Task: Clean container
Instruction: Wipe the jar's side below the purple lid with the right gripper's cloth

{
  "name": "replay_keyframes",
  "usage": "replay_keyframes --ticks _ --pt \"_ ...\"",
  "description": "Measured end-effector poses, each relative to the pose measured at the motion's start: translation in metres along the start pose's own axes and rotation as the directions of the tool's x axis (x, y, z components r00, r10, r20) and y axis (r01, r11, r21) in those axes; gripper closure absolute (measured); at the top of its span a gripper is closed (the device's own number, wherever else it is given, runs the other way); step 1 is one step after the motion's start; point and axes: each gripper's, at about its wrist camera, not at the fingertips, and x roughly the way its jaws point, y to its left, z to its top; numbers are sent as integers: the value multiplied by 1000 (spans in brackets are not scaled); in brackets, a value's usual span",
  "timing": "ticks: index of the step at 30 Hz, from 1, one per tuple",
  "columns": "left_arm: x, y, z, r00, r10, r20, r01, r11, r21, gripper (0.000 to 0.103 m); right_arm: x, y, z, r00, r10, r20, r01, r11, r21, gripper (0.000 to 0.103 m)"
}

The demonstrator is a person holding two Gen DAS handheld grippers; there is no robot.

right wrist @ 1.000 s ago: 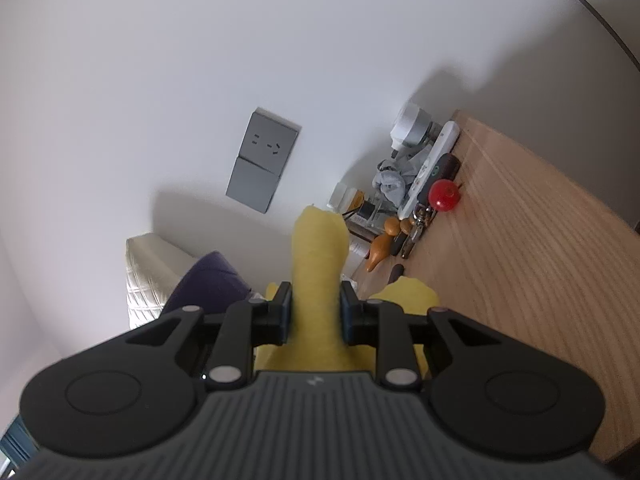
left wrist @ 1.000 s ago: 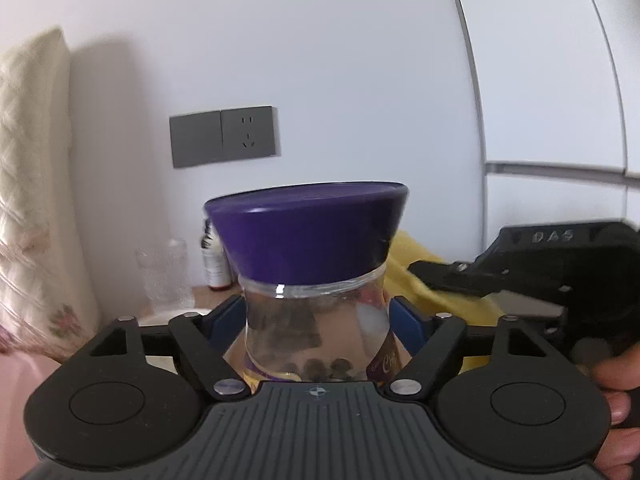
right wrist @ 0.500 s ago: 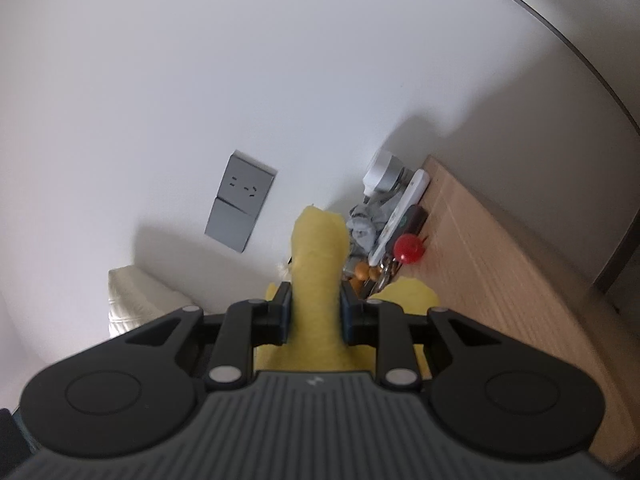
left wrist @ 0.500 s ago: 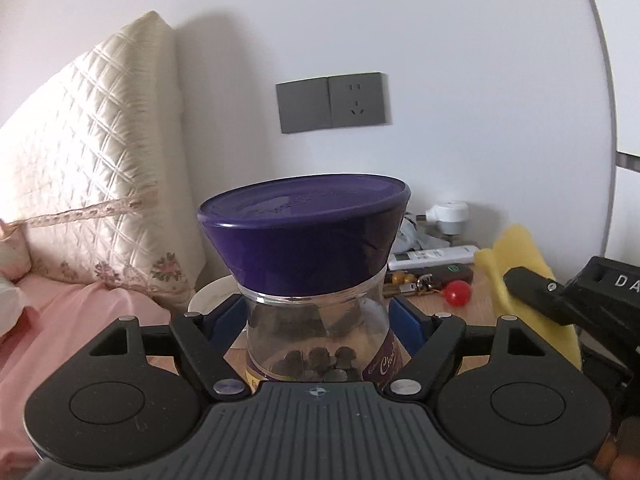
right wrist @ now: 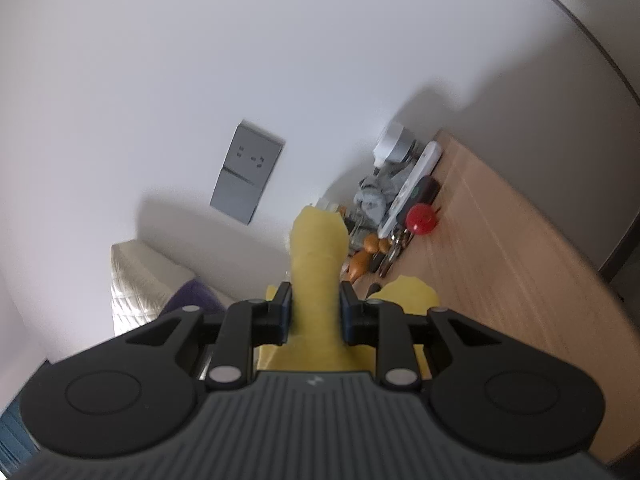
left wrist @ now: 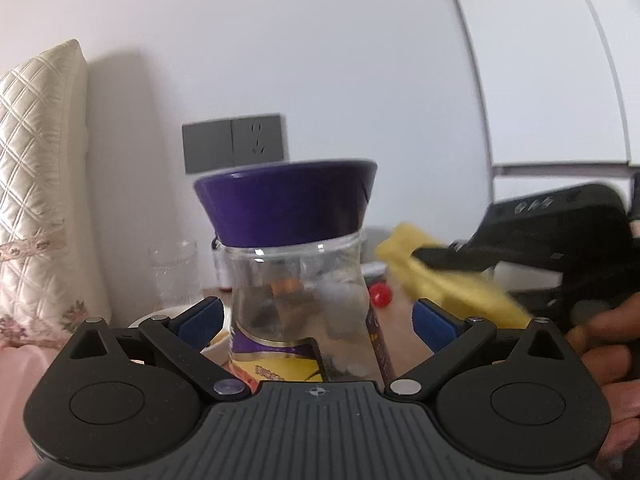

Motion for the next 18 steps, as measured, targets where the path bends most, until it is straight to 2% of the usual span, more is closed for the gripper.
replay_keyframes --ticks 3,4,5,6,8,11,14,18 --pt "-5 17 -4 998 -59 28 60 998 -17 6 3 3 -6 1000 5 -19 -5 1000 -3 77" --pt "-4 23 -6 997 -71 20 72 997 -29 9 4 4 -8 1000 6 -26 -6 1000 -4 77" --pt "-4 28 -7 996 -83 12 84 996 -41 18 5 4 -10 999 8 -32 -8 1000 -5 77" --pt "-2 35 -9 995 -96 1 96 994 -59 22 7 5 -12 999 7 -37 -7 1000 -4 77" --pt "1 47 -12 991 -133 -13 130 983 -126 22 12 6 -18 999 -3 -46 3 1000 -2 77" --pt "1 45 -11 989 -145 -19 141 981 -136 30 16 7 -25 999 -8 -36 9 1000 10 77" --pt "0 35 -8 991 -132 -29 128 986 -107 31 18 7 -26 1000 17 -14 -17 999 43 77" --pt "1 31 -9 988 -145 -48 136 980 -144 32 16 15 -28 997 79 19 -79 996 32 77"
